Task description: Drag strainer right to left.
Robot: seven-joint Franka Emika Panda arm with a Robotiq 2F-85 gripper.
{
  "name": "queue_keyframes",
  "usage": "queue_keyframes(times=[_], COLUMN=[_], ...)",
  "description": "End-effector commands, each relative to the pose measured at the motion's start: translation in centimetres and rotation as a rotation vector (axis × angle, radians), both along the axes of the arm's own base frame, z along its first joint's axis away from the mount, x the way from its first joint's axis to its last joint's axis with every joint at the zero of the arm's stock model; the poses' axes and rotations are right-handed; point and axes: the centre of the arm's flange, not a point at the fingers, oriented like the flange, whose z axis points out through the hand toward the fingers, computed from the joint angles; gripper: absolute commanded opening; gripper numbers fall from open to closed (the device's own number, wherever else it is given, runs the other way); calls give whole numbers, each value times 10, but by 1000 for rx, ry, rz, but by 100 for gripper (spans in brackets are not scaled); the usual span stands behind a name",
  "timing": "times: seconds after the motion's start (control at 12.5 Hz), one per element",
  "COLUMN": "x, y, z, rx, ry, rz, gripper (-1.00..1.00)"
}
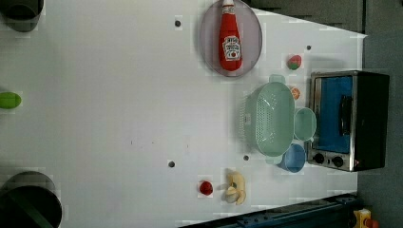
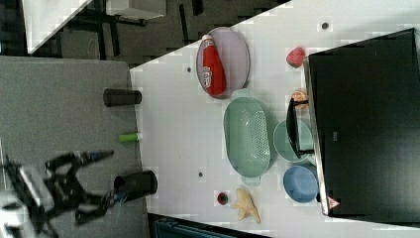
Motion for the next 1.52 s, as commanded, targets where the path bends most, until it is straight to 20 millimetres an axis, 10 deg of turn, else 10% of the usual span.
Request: queue_keyframes(times=[0.08, 0.48, 0.88, 1.52], x=[36, 46, 50, 43], y=[10, 16, 39, 79], z=[-173, -330, -441, -511], rx=[12, 25, 55, 68], ry=[263, 246, 235, 217], rz=[-63, -283, -576, -548], gripper=[100, 100, 100, 100])
